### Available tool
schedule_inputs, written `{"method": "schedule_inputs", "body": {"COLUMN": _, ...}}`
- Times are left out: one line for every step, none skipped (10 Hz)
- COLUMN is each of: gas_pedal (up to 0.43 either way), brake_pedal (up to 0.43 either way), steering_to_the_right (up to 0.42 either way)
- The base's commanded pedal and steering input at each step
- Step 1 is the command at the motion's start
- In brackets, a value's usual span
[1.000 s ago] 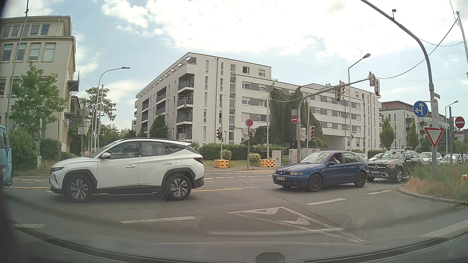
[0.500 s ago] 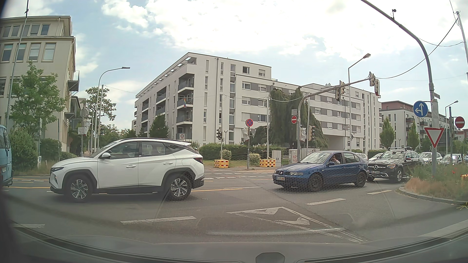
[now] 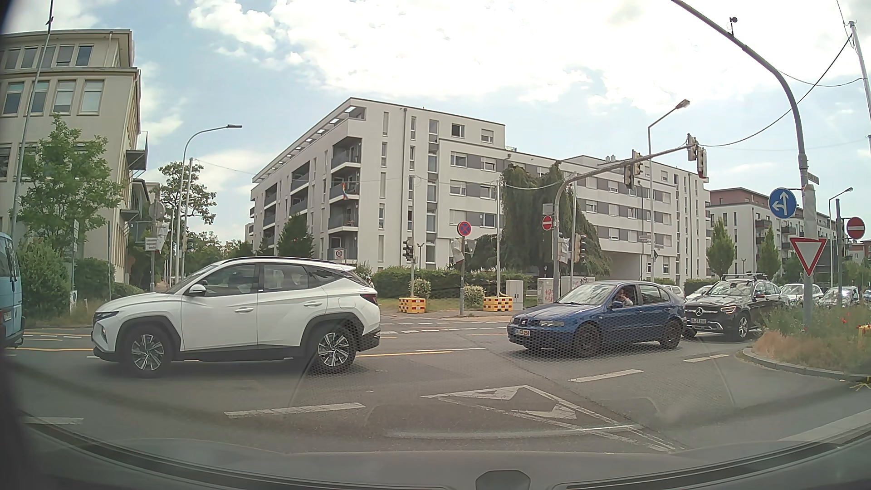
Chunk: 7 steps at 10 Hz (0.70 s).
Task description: Follow the waypoints while adhering to traffic rules and regulations
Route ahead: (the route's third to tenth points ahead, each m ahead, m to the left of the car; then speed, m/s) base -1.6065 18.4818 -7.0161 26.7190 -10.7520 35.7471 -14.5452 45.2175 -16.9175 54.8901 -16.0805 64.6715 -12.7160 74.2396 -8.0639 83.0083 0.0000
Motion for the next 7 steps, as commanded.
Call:
{"method": "schedule_inputs", "body": {"gas_pedal": 0.0, "brake_pedal": 0.335, "steering_to_the_right": -0.881}}
{"method": "schedule_inputs", "body": {"gas_pedal": 0.0, "brake_pedal": 0.335, "steering_to_the_right": -0.881}}
{"method": "schedule_inputs", "body": {"gas_pedal": 0.0, "brake_pedal": 0.335, "steering_to_the_right": -0.881}}
{"method": "schedule_inputs", "body": {"gas_pedal": 0.0, "brake_pedal": 0.335, "steering_to_the_right": -0.882}}
{"method": "schedule_inputs", "body": {"gas_pedal": 0.0, "brake_pedal": 0.335, "steering_to_the_right": -0.881}}
{"method": "schedule_inputs", "body": {"gas_pedal": 0.0, "brake_pedal": 0.335, "steering_to_the_right": -0.881}}
{"method": "schedule_inputs", "body": {"gas_pedal": 0.0, "brake_pedal": 0.335, "steering_to_the_right": -0.881}}
